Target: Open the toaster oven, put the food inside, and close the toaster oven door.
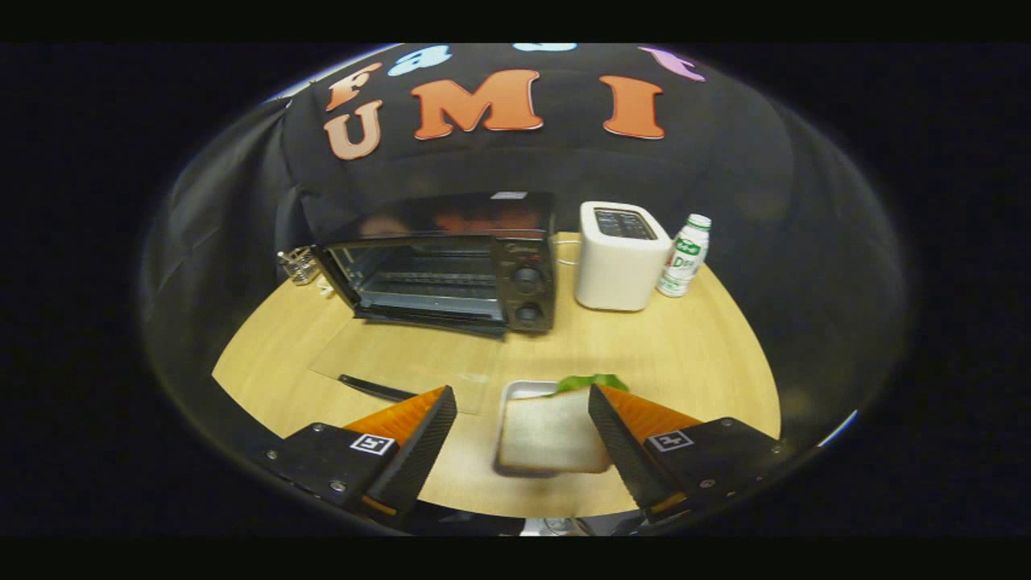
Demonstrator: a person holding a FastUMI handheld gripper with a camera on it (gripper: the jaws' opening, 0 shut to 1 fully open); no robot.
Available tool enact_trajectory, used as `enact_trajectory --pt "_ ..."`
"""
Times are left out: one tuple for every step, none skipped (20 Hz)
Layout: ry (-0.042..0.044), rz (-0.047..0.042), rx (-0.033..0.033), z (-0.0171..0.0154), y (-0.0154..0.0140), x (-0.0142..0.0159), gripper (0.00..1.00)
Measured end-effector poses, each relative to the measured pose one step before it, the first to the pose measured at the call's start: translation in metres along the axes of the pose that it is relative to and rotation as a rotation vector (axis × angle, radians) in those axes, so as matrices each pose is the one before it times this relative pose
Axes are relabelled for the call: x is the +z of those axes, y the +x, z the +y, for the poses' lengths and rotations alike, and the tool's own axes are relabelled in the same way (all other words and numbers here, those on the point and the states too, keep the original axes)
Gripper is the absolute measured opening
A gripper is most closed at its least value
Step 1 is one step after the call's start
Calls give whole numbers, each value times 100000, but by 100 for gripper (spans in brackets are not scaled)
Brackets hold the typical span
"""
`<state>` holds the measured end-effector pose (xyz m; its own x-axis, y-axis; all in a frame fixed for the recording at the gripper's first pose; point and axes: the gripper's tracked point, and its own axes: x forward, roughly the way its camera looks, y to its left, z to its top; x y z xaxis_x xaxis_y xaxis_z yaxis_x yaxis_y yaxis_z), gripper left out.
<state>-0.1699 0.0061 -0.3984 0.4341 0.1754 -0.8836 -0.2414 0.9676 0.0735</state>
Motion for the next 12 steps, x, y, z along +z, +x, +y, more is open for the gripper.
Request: enact_trajectory --pt "1104 1028 -1100 -1162 173 -375 98" --pt "995 1715 105 -880 272 -489 98" --pt "1050 2037 590 -638 129 -783 98" --pt "1651 1853 1270 -423 370 -492 98" --pt "2362 1591 1284 -267 418 -483 98" --pt "3184 1767 1794 -117 514 -454 98" --pt "3286 1582 1752 -24 403 -449 98" --pt "3005 1587 1512 -131 480 -404 99" --pt "2324 1335 1424 -208 424 -446 99" --pt "2229 749 791 -347 497 -270 99" --pt "2964 1024 1338 -198 385 -309 99" --pt "3950 1012 2147 26 282 -228 98"
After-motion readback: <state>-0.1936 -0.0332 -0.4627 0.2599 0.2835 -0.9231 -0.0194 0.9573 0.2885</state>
